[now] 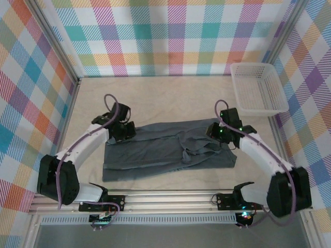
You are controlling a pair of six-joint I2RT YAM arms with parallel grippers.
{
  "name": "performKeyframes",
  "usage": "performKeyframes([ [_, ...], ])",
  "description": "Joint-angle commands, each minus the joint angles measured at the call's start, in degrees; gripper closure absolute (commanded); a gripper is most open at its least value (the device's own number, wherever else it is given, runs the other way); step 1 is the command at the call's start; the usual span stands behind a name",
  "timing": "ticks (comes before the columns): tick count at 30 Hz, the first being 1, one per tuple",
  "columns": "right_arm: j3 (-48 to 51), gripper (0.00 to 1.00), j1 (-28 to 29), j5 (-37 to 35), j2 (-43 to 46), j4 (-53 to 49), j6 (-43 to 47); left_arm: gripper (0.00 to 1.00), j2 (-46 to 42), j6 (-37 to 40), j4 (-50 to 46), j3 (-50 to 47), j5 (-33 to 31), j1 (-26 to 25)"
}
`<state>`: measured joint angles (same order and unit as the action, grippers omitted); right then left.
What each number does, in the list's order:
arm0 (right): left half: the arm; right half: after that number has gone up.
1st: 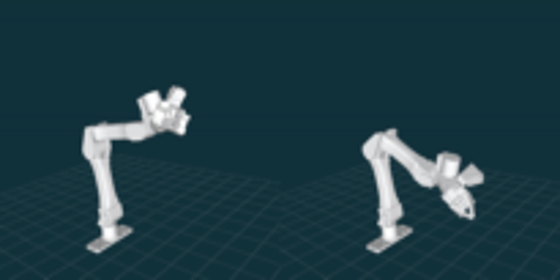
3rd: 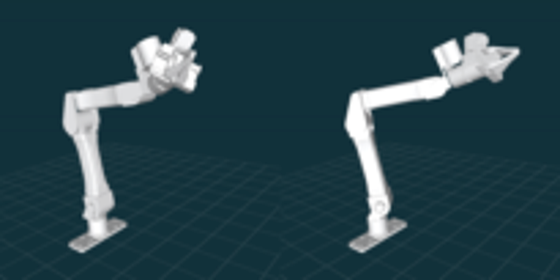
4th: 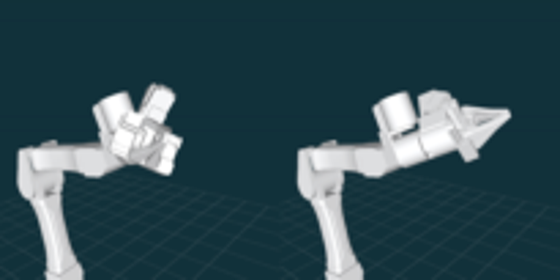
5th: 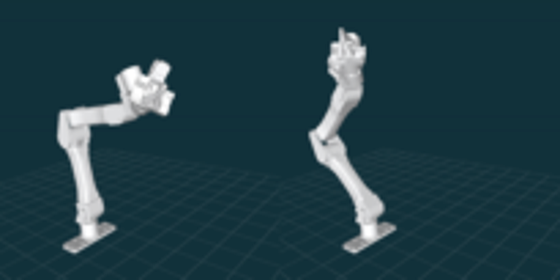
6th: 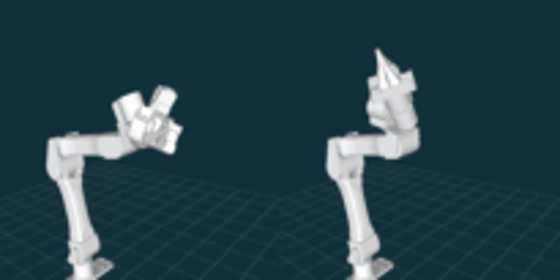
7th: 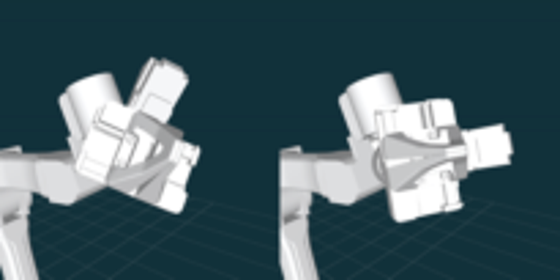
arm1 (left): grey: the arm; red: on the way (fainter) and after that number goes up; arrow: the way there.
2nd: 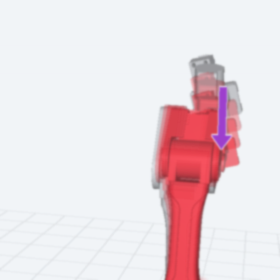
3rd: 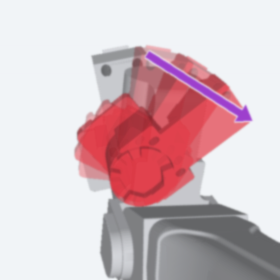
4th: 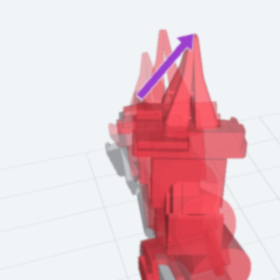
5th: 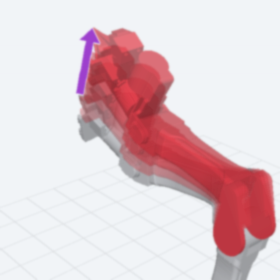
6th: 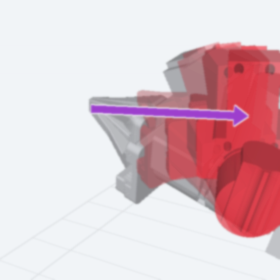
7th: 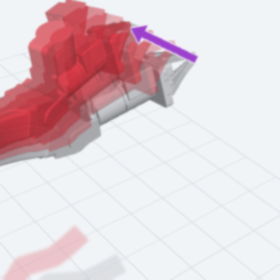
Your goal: Fold the inside-out t-shirt
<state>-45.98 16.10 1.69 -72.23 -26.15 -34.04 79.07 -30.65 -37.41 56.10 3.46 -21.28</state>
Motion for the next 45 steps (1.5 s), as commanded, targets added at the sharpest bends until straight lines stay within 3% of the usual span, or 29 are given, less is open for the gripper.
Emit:
performKeyframes([
  [1,-3.75,0.84,-0.86,-2.53,-9.0,-1.01,3.23,1.0,2.67,-3.92,2.46,-2.2,-0.22,-2.34],
  [6,-8.55,1.0,-1.05,0.64,-19.96,0.34,6.19,1.0,11.18,-2.47,5.21,1.35,1.0,-2.36],
  [11,-12.01,1.0,-1.31,1.03,-26.85,0.23,5.58,1.0,24.09,0.04,5.83,9.12,0.36,-1.83],
  [17,-16.99,1.0,-2.65,1.65,-31.63,-3.15,1.97,1.0,40.43,3.13,3.85,23.81,0.4,2.19],
  [20,-18.1,1.0,-2.61,4.88,-33.52,-4.67,2.49,1.0,47.55,3.95,1.03,34.53,0.69,4.24],
  [23,-14.63,1.0,-1.71,13.07,-33.13,-2.69,1.86,1.0,55.08,5.13,-2.51,47.79,1.57,5.19],
  [26,-9.92,1.0,3.18,17.29,-30.54,-1.47,0.29,1.0,61.72,6.46,-5.63,61.53,2.76,5.28],
  [30,-8.26,0.95,16.06,20.43,-29.03,-0.21,-0.84,1.0,66.24,6.48,-5.88,74.3,5.63,5.26],
  [34,-13.05,0.95,25.24,20.65,-28.82,0.65,-1.27,0.99,61.85,6.42,-3.88,73.26,6.01,4.84],
  [36,-15.09,0.94,25.67,21.17,-25.3,0.82,-0.85,0.88,56.87,7.36,-4.62,69.28,5.13,5.01],
  [39,-12.69,0.91,23.77,15.49,-15.44,2.5,-2.85,0.7,43.7,7.9,-0.57,54.67,5.81,5.95],
  [42,-3.75,0.74,17.43,12.01,-6.89,6.78,-4.82,0.59,28.74,6.49,3.62,37.98,7.3,7.18],
  [45,1.12,0.6,12.34,12.62,-4.85,7.37,2.11,0.53,15.08,4.03,6.56,22.46,9.54,7.82],
])
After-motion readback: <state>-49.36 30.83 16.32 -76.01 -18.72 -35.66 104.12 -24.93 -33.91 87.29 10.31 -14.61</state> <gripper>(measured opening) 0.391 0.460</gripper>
